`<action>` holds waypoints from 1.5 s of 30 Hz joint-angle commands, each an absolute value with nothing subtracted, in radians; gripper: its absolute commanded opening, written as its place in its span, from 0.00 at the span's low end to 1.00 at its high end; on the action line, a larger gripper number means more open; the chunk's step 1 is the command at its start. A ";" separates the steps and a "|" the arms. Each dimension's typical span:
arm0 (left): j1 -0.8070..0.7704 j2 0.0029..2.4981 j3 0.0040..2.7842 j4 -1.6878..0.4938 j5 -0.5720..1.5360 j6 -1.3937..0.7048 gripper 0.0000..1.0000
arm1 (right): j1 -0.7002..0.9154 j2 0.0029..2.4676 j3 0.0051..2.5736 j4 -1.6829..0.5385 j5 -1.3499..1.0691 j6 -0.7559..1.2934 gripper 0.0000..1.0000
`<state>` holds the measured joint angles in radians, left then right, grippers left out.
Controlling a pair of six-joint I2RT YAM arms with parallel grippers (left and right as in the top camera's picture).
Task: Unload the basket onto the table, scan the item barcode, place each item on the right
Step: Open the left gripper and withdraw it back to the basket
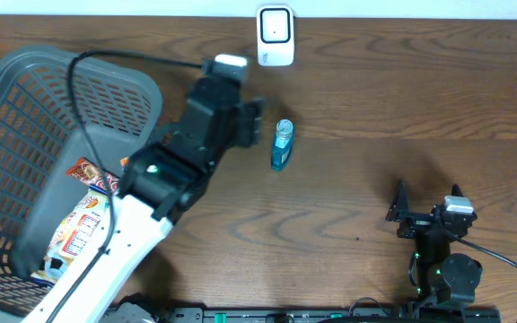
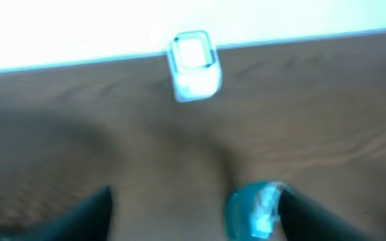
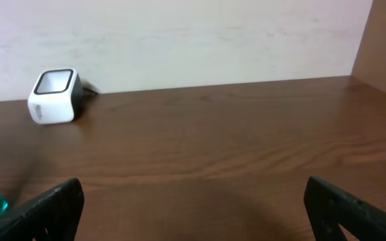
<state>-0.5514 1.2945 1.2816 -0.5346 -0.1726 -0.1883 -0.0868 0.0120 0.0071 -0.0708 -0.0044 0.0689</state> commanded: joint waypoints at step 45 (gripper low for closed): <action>0.139 1.087 1.451 -0.771 -0.371 -0.342 0.99 | -0.092 0.006 0.006 -0.075 -0.007 0.081 0.99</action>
<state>0.0349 1.0531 1.4620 -0.7029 -0.1982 -0.2481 -0.0868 0.0120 0.0071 -0.0708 -0.0044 0.0689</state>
